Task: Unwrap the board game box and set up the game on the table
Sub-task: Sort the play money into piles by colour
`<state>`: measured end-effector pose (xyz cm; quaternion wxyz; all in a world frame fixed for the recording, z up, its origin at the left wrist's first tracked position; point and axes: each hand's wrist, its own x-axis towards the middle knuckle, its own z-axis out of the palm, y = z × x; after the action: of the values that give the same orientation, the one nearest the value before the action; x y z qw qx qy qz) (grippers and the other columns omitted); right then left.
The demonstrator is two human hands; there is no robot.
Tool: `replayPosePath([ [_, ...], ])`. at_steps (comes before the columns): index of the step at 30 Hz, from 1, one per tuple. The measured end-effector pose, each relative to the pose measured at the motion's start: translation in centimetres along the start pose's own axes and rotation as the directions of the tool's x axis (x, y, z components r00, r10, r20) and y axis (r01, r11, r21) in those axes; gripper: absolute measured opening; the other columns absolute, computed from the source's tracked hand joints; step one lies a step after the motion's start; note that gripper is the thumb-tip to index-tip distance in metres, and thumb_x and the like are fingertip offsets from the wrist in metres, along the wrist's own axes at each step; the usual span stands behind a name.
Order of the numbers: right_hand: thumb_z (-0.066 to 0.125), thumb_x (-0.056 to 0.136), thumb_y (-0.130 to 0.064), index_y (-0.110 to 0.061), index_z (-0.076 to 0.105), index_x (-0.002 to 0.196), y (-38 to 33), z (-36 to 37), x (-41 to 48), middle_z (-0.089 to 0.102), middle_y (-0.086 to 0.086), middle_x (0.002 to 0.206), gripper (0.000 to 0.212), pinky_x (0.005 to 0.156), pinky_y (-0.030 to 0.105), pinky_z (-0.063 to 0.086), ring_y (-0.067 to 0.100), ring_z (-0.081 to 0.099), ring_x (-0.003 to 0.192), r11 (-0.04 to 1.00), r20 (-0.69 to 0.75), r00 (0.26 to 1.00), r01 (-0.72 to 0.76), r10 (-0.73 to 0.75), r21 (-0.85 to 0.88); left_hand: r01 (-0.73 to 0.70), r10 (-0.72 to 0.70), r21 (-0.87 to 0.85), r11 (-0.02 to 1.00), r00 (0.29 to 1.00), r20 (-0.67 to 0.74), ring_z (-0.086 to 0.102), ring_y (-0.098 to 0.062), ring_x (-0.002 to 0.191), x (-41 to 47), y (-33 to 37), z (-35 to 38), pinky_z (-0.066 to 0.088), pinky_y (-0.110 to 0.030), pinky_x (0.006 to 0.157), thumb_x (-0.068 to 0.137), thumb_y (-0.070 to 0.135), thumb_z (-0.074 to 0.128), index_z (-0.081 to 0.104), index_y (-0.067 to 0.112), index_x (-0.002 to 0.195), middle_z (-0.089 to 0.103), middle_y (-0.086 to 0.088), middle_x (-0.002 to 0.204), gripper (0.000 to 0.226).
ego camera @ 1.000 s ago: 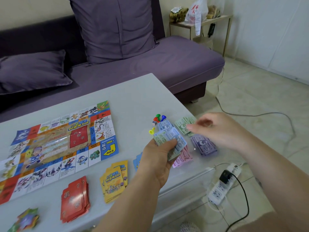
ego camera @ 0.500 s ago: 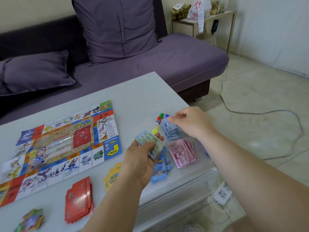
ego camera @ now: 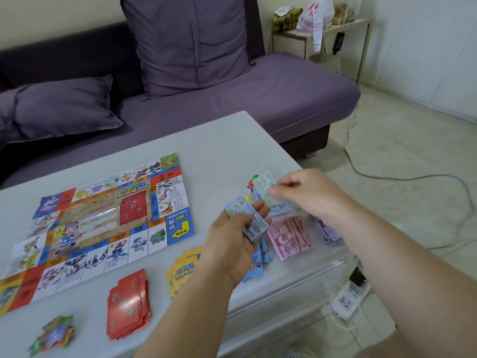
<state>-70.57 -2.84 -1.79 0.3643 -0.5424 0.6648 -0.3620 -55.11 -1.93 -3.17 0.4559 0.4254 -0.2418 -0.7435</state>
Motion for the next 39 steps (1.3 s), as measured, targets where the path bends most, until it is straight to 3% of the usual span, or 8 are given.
replayPosePath([
  [4,0.071,0.082,-0.032,-0.013,0.067,0.111,2.2,-2.0,1.4,0.067,0.000,0.102,0.035,0.082,0.028,0.046,0.016,0.062,0.095,0.997,-0.260,0.965,-0.060,0.046,-0.049,-0.015,0.014,0.090,0.996,1.000,0.015,0.072,-0.013,0.074,0.1,0.1,0.4,0.058,-0.023,0.061,0.095,-0.005,0.043,0.057,0.006,0.107,0.074,-0.004,0.082,0.022],
  [8,0.062,0.081,-0.053,-0.020,0.061,0.121,3.1,-2.1,1.8,0.062,0.001,0.119,0.052,0.097,0.042,0.043,0.024,0.055,0.113,0.931,-0.358,0.933,-0.163,0.038,-0.326,-0.017,0.020,0.165,0.986,1.000,-0.017,0.070,-0.011,0.060,0.4,-0.3,1.1,0.052,-0.018,0.048,0.092,-0.003,0.051,0.061,0.007,0.101,0.072,-0.004,0.073,0.017],
  [10,0.058,0.085,-0.053,-0.019,0.061,0.118,2.1,-2.1,1.4,0.062,0.000,0.118,0.048,0.090,0.035,0.045,0.020,0.056,0.110,0.963,-0.298,0.955,-0.072,-0.010,-0.261,-0.021,0.026,0.176,0.984,0.999,-0.025,0.069,-0.013,0.057,0.5,-0.5,1.2,0.050,-0.019,0.046,0.090,-0.003,0.055,0.061,0.007,0.100,0.072,-0.005,0.073,0.016],
  [15,0.070,0.079,-0.046,-0.028,0.069,0.076,0.0,-0.7,-0.5,0.066,-0.015,0.077,0.018,0.066,0.019,0.044,0.000,0.059,0.074,0.997,0.146,0.989,0.015,-0.003,-0.082,-0.046,0.044,0.184,0.982,0.999,0.015,0.069,-0.016,0.059,0.4,-0.8,1.7,0.051,-0.020,0.047,0.088,-0.002,0.057,0.061,0.003,0.108,0.072,-0.009,0.076,0.021],
  [24,0.070,0.084,-0.027,-0.019,0.067,0.088,0.8,1.4,2.5,0.064,-0.009,0.080,0.009,0.062,0.013,0.041,0.005,0.060,0.075,0.998,-0.080,0.995,0.063,-0.061,0.019,-0.019,0.027,0.128,0.992,0.998,-0.062,0.070,-0.015,0.059,0.6,0.4,0.1,0.056,-0.026,0.053,0.095,-0.007,0.040,0.058,0.004,0.092,0.070,-0.010,0.075,0.022],
  [29,0.064,0.084,-0.044,-0.017,0.063,0.117,0.2,2.6,3.6,0.065,-0.007,0.109,0.043,0.083,0.022,0.040,0.009,0.058,0.102,0.986,-0.221,0.969,0.078,-0.111,-0.149,-0.047,0.062,0.123,0.991,0.990,-0.124,0.068,-0.013,0.054,0.7,0.5,-0.8,0.051,-0.020,0.045,0.091,-0.003,0.052,0.061,0.004,0.093,0.069,-0.009,0.076,0.012],
  [36,0.074,0.078,-0.038,-0.022,0.069,0.076,-1.1,1.6,1.3,0.063,-0.014,0.069,0.017,0.053,0.007,0.036,-0.009,0.055,0.058,0.986,0.148,0.982,0.130,-0.113,-0.104,-0.038,0.051,0.149,0.988,0.995,-0.083,0.067,-0.011,0.055,0.9,0.3,0.2,0.051,-0.019,0.048,0.089,0.004,0.058,0.062,0.007,0.100,0.071,-0.002,0.069,0.013],
  [39,0.075,0.078,-0.033,-0.021,0.070,0.083,0.0,0.3,1.6,0.067,-0.011,0.077,0.014,0.068,0.018,0.046,-0.002,0.059,0.067,0.996,0.033,0.996,0.086,-0.085,-0.030,0.045,-0.044,0.023,0.999,0.998,-0.038,0.066,-0.016,0.057,0.8,0.4,1.3,0.053,-0.022,0.046,0.093,0.000,0.049,0.059,0.002,0.096,0.069,-0.008,0.066,0.011],
])
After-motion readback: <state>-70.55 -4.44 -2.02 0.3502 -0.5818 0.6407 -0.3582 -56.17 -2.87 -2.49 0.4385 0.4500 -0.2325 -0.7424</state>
